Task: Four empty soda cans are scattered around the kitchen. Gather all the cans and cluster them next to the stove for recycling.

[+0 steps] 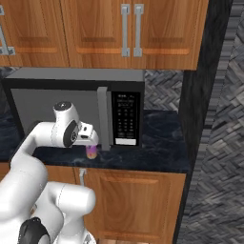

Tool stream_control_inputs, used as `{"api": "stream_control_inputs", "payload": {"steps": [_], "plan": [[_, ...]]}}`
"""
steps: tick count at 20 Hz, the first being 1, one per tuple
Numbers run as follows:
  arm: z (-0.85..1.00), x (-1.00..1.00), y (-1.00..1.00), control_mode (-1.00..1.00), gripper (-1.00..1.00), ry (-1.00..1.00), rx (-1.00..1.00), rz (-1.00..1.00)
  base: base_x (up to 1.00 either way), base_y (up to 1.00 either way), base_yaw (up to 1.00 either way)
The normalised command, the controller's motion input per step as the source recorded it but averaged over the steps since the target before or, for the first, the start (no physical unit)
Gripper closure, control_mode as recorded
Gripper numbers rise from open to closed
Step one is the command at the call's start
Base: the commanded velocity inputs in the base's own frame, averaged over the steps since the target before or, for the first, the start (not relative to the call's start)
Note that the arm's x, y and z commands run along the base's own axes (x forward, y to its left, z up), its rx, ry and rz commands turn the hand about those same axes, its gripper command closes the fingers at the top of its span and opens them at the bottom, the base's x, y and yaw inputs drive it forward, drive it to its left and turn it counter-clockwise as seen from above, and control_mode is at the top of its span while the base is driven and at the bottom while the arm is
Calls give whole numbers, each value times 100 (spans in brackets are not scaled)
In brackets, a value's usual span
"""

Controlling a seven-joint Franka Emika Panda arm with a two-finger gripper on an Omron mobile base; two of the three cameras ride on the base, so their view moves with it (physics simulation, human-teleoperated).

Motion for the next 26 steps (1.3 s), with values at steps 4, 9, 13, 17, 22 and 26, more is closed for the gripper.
{"api": "stream_control_inputs", "payload": {"steps": [4,9,13,17,22,26], "plan": [[-13,11,-5,-100,-100,0,0,0,0,0,0],[-14,14,-2,-100,-100,0,0,0,0,0,0],[-13,15,0,-100,-100,0,0,0,0,0,0],[-8,14,0,-100,-100,0,0,0,0,0,0],[-7,15,0,-100,-100,0,0,0,0,0,0],[-8,15,0,-100,-100,0,0,0,0,0,0]]}}
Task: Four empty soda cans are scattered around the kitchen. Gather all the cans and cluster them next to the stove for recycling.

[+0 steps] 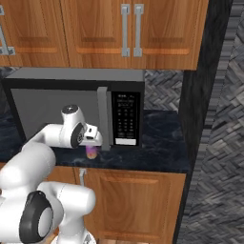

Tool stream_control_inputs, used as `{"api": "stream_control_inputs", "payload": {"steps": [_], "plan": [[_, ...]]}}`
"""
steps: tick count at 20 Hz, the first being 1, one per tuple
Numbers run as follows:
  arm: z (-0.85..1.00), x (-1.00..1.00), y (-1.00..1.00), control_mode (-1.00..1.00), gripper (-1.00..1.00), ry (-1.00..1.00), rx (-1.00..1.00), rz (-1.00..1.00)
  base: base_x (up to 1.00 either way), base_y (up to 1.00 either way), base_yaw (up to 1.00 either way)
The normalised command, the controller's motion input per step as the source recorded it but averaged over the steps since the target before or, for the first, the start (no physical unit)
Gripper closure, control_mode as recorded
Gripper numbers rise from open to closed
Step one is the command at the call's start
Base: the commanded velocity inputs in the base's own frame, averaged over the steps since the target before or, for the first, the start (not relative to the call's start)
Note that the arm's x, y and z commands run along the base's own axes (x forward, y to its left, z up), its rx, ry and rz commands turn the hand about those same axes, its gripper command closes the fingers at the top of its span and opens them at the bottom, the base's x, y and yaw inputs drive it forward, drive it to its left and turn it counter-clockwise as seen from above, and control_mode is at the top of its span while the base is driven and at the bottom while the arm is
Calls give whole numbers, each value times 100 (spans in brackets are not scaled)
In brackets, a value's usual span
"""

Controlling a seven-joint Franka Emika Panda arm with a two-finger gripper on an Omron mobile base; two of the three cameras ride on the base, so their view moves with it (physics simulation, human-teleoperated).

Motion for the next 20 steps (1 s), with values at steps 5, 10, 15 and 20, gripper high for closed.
{"api": "stream_control_inputs", "payload": {"steps": [5,10,15,20], "plan": [[-10,17,0,-100,-100,0,0,0,0,0,0],[-10,14,0,-100,-100,0,0,0,0,0,0],[-8,14,0,-100,-100,0,0,0,0,0,0],[-7,15,0,-100,-100,0,0,0,0,0,0]]}}
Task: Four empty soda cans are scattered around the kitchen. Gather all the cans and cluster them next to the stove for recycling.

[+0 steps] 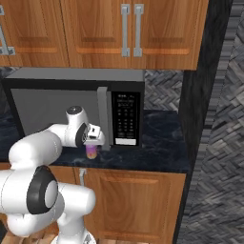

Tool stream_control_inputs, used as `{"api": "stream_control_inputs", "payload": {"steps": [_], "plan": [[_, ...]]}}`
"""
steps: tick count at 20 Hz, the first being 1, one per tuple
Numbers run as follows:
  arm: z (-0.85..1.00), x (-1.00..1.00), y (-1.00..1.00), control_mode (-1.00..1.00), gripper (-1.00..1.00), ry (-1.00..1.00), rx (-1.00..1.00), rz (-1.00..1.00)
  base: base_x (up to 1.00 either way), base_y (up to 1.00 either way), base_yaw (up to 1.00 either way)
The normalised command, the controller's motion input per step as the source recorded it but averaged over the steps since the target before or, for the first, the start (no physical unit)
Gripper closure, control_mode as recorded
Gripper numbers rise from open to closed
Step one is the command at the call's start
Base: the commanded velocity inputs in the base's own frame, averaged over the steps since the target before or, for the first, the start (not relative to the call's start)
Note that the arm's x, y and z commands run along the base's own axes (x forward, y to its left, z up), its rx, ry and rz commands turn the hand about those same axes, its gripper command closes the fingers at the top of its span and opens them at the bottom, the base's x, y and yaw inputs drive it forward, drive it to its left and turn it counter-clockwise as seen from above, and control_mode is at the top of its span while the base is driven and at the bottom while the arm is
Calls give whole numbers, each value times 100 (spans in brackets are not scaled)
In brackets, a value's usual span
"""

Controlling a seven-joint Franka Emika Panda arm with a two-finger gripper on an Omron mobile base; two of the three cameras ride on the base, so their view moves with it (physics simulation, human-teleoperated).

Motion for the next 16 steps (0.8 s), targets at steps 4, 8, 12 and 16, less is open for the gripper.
{"api": "stream_control_inputs", "payload": {"steps": [4,8,12,16], "plan": [[-7,8,0,-100,-100,0,0,0,0,0,0],[-8,8,0,-100,-100,0,0,0,0,0,0],[-9,8,0,-100,-100,0,0,0,0,0,0],[-9,12,0,-100,-100,0,0,0,0,0,0]]}}
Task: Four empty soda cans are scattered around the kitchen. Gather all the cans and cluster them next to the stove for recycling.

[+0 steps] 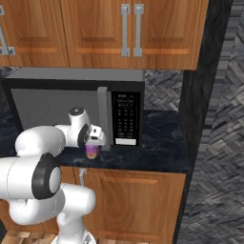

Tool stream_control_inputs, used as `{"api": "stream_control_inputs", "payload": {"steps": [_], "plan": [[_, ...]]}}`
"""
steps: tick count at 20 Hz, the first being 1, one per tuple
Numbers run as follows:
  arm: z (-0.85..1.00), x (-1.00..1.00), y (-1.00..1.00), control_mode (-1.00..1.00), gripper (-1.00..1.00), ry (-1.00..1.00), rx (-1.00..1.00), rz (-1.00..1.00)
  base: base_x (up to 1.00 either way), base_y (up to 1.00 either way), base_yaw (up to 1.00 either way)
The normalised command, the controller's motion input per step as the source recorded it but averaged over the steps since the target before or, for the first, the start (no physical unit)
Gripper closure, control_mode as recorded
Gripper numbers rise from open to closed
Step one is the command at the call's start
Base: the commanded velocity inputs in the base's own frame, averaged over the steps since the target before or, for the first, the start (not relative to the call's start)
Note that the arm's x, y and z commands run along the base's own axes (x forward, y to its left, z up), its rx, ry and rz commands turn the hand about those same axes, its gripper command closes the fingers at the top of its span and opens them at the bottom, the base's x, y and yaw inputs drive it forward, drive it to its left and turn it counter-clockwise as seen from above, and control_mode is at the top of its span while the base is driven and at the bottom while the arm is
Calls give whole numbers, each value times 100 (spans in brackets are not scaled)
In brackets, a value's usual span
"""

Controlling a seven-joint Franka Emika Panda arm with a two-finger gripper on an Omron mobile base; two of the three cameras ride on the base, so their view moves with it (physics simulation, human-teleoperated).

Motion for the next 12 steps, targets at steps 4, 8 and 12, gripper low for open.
{"api": "stream_control_inputs", "payload": {"steps": [4,8,12], "plan": [[-8,14,0,-100,-100,0,0,0,0,0,0],[-8,15,0,-100,-100,0,0,0,0,0,0],[-8,13,0,-100,-100,0,0,0,0,0,0]]}}
